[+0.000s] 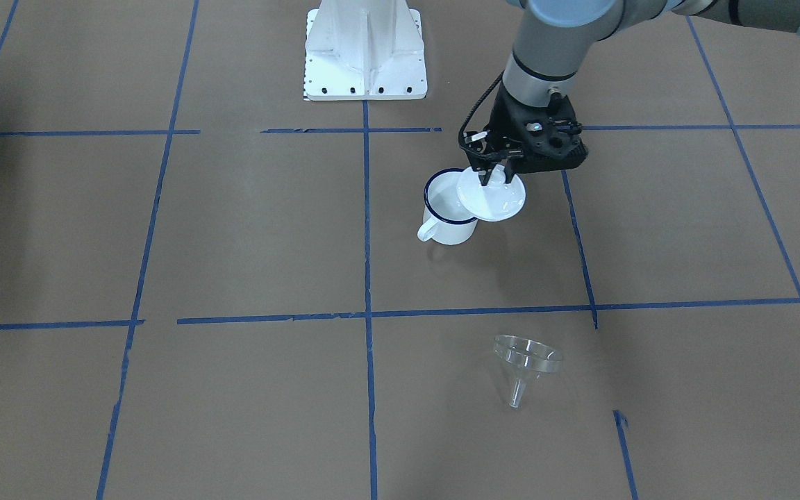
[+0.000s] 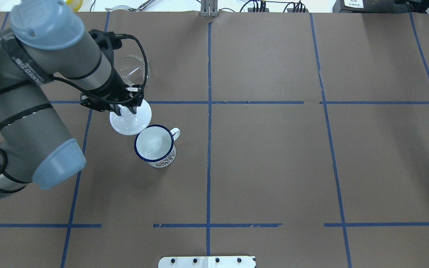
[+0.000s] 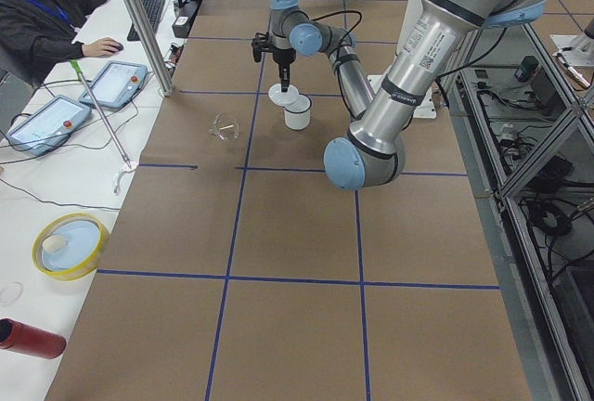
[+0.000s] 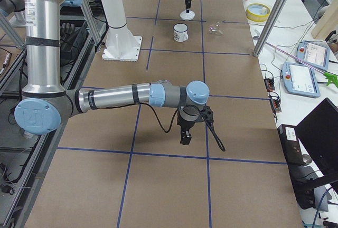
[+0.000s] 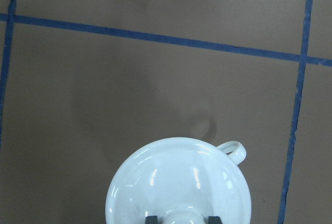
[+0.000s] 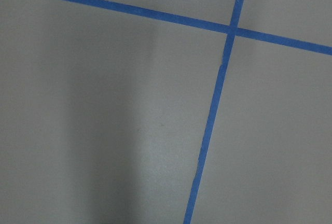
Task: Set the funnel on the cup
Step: 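Lift the lid off the mug and carry it beside the mug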
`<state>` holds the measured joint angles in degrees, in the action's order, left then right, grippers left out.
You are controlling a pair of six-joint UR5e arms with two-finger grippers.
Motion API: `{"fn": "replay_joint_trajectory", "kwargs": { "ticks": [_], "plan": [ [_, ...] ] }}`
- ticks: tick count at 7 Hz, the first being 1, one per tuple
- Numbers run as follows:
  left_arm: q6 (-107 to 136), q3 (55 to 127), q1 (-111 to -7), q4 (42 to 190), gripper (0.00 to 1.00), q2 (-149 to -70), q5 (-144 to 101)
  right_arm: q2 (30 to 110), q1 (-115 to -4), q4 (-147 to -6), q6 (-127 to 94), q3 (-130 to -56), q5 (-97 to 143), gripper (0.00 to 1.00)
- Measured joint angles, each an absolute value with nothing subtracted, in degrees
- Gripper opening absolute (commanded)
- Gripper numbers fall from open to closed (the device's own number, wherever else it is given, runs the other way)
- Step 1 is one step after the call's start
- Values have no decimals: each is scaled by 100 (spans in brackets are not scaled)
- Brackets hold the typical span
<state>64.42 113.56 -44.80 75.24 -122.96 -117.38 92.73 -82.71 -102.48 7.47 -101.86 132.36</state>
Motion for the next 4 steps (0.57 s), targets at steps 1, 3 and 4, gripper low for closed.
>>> {"fn": "replay_joint_trajectory", "kwargs": {
  "ticks": [1,3,4],
  "plan": [
    [6103,11502,-4639,7504,0,-12057,-11736,9272,-8270,-10248,747,-10187,13236,100],
    [5900,11352,-4681,7904,0,-11643,-11688,9273,-8271,-10248,747,-10187,13237,100],
    [5907,11133,-4621,8164,0,-11558,-11663,9272,-8270,-10248,747,-10187,13236,100]
  ]
}}
